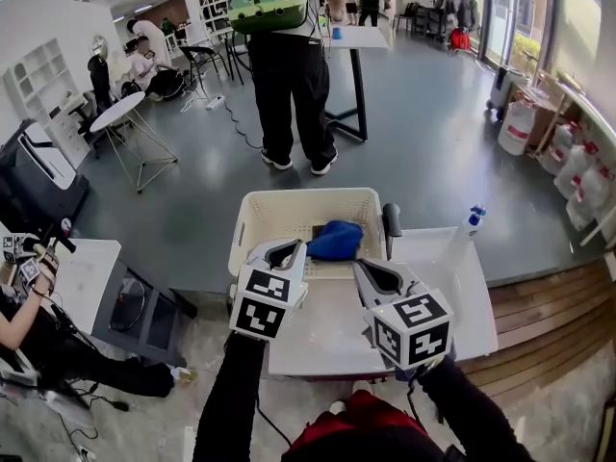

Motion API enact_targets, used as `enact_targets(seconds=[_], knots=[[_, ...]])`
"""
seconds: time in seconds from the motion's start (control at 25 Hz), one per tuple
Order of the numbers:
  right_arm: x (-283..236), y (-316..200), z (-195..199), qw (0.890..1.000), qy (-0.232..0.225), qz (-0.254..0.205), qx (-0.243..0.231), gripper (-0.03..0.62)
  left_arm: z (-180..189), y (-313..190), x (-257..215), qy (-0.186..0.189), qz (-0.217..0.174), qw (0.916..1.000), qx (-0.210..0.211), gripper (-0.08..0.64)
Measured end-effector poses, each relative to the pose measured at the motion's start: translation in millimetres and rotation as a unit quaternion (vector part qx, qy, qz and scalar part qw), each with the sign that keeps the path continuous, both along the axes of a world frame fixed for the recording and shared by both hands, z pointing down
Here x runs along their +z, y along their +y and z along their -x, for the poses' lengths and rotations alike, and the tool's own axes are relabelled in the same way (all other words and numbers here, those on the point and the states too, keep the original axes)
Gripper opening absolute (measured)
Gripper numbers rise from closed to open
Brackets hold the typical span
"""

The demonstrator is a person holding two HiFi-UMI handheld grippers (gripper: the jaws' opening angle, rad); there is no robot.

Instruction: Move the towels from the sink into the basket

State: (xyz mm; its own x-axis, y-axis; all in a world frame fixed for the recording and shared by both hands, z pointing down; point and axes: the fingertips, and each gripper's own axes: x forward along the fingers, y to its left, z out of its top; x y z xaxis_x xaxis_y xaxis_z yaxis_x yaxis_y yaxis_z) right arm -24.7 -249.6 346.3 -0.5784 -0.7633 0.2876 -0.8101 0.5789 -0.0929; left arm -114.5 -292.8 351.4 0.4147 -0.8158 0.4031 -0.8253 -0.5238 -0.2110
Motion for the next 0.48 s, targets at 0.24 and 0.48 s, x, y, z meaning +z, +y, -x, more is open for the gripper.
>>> enact_targets(seconds=[0.24, 0.48], knots=[[0, 11, -7, 1.0, -0.001, -0.002, 0.005, 0.008, 1, 19, -1, 0.018, -0.004, 0.9998, -0.008, 0.003], [2, 21, -16, 1.0, 0.0, -0.001, 0.011, 0.008, -1, 37, 1, 0.034, -0.015, 0.9992, -0.014, 0.003]])
